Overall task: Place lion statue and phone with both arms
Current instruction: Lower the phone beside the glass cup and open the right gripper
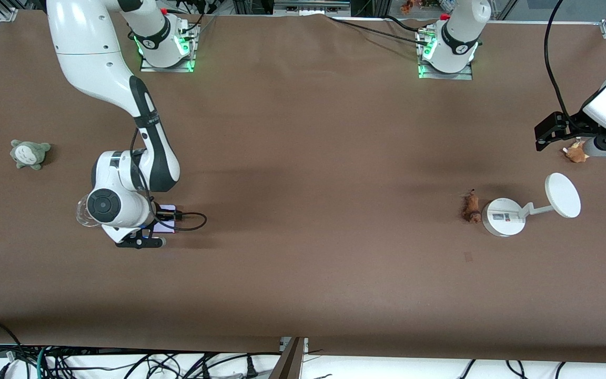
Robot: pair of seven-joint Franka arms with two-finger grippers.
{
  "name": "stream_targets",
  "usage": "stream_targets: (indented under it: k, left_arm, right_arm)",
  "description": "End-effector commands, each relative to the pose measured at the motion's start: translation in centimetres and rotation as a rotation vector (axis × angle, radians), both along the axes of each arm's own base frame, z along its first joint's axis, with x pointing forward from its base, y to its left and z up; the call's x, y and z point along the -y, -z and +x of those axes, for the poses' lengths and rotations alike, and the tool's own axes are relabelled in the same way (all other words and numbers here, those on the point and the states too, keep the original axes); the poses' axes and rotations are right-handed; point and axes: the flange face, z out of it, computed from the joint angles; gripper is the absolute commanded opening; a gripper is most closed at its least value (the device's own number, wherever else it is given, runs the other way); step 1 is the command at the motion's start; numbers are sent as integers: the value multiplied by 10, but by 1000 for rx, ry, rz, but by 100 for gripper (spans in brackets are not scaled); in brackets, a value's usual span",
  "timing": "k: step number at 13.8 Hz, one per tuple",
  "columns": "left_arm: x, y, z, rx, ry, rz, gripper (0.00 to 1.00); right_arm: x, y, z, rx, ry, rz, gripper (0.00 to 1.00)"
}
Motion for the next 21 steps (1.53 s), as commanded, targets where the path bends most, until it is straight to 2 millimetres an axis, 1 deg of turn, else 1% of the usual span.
stream_targets:
  k: [1,2,4,6,7,9,11,12,13,14,15,16,17,19,21]
  left_arm:
    - [2,-3,-5,-9,8,-12,100]
    - [2,-3,-5,-9,6,-12,100]
    - [2,-3,-5,-10,6,-12,100]
    - [2,-2,-5,-17,10,-12,100]
    - [2,-2,-5,-17,10,-12,100]
    - [2,-2,-5,-17,10,-12,100]
    - [2,-2,-6,-18,11,-11,100]
    - [2,-2,-5,-17,12,-12,100]
    - [2,-2,-5,-17,12,-12,100]
    - [2,-2,-5,-17,10,-12,100]
    - [2,-2,-5,-17,12,-12,100]
    - [2,-2,-6,-18,11,-11,100]
    - [2,-2,-5,-17,12,-12,100]
    - [2,-2,-5,-17,12,-12,100]
    - [2,-2,-6,-18,11,-11,100]
  right_arm:
    - [-1,-8,-2,7,-22,28,100]
    - [-2,-13,-1,14,-29,28,100]
    - [-4,-31,7,44,-48,33,100]
    - [-7,-53,12,60,-62,40,100]
    - [-9,-71,16,69,-67,45,100]
    - [-12,-99,22,66,-73,48,100]
    - [-16,-145,32,70,-115,7,100]
    - [-16,-174,35,78,-135,-22,100]
    - [-15,-198,35,82,-142,-33,100]
    - [-12,-222,33,86,-135,-30,100]
    - [-5,-243,29,83,-124,-28,100]
    - [6,-259,24,73,-104,-27,100]
    - [21,-285,16,68,-107,-21,100]
    - [40,-319,3,66,-98,-8,100]
    - [53,-332,-9,19,-87,-9,100]
